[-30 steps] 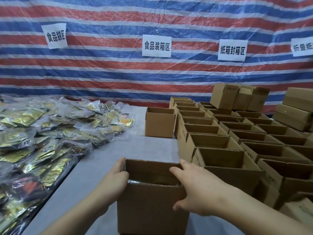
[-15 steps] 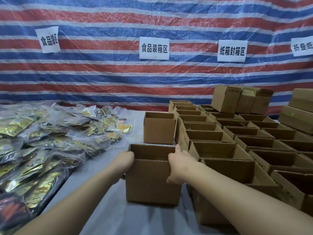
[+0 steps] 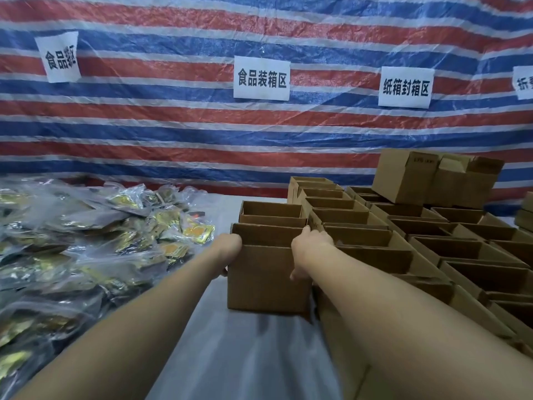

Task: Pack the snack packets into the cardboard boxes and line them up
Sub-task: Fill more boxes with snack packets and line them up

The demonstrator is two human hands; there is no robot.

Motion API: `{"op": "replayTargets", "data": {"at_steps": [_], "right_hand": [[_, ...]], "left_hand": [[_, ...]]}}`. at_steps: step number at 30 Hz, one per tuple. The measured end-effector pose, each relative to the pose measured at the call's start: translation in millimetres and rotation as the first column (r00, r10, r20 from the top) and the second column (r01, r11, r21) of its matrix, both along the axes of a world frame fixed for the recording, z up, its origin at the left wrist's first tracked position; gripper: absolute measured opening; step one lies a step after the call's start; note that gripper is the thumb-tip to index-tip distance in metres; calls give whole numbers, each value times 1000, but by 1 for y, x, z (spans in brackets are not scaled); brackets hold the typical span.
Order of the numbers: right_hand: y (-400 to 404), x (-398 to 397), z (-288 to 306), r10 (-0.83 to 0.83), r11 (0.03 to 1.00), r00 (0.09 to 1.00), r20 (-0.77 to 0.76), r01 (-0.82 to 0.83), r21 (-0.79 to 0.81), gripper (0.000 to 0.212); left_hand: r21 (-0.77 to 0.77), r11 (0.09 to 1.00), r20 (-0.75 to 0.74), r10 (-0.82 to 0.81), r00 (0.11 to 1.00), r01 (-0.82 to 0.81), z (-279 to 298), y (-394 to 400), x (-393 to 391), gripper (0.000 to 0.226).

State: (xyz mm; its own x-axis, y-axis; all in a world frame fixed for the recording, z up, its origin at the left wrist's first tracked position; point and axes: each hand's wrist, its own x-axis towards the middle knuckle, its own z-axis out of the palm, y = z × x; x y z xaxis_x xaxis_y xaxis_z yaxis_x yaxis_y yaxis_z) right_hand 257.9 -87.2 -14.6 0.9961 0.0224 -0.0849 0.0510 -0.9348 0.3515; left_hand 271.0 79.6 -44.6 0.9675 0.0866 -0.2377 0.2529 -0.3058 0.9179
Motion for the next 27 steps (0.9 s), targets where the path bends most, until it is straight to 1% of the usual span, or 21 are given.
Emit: {"op": "replayTargets", "data": {"at_steps": [3,6,10,14,16,18,19,20,22,24,27], "right_hand": [[-2,24,1,2,1000,1000,7,-2,-2,85],[-5,40,2,6,999,1000,21,-7,37,84],[-11,52,1,16,996,1000,24,-18,83,82],[-15,55,1,37,995,998,57,-42,95,85],[-17,52,1,53,994,996,69,-59,91,92],[-22,46,4,69,988,991,118,-84,127,96],[-25,41,7,75,981,983,168,-103,166,92],[-29,35,12,76,969,971,226,-126,214,85],[-40,20,22,68,941,950,305,-163,296,66],[-54,0,32,66,923,946,317,-178,340,47],[-80,-31,44,44,892,949,311,-178,416,24]], "left_hand": [[2,1000,20,6,1000,-6,-2,-2,28,40],[24,1000,34,18,999,-19,-4,-2,48,39],[46,999,47,24,999,-26,-5,-3,63,36],[17,999,53,45,998,-46,-5,-3,69,40],[34,998,69,59,996,-61,-2,-4,66,52],[105,986,144,110,983,-126,2,-3,60,73],[139,975,210,144,967,-175,4,-2,57,77],[171,959,285,172,943,-226,8,-2,54,75],[242,923,416,180,892,-299,16,-2,40,65],[297,901,513,128,849,-316,26,-7,21,54],[385,887,568,-10,823,-255,44,-28,-12,37]]}}
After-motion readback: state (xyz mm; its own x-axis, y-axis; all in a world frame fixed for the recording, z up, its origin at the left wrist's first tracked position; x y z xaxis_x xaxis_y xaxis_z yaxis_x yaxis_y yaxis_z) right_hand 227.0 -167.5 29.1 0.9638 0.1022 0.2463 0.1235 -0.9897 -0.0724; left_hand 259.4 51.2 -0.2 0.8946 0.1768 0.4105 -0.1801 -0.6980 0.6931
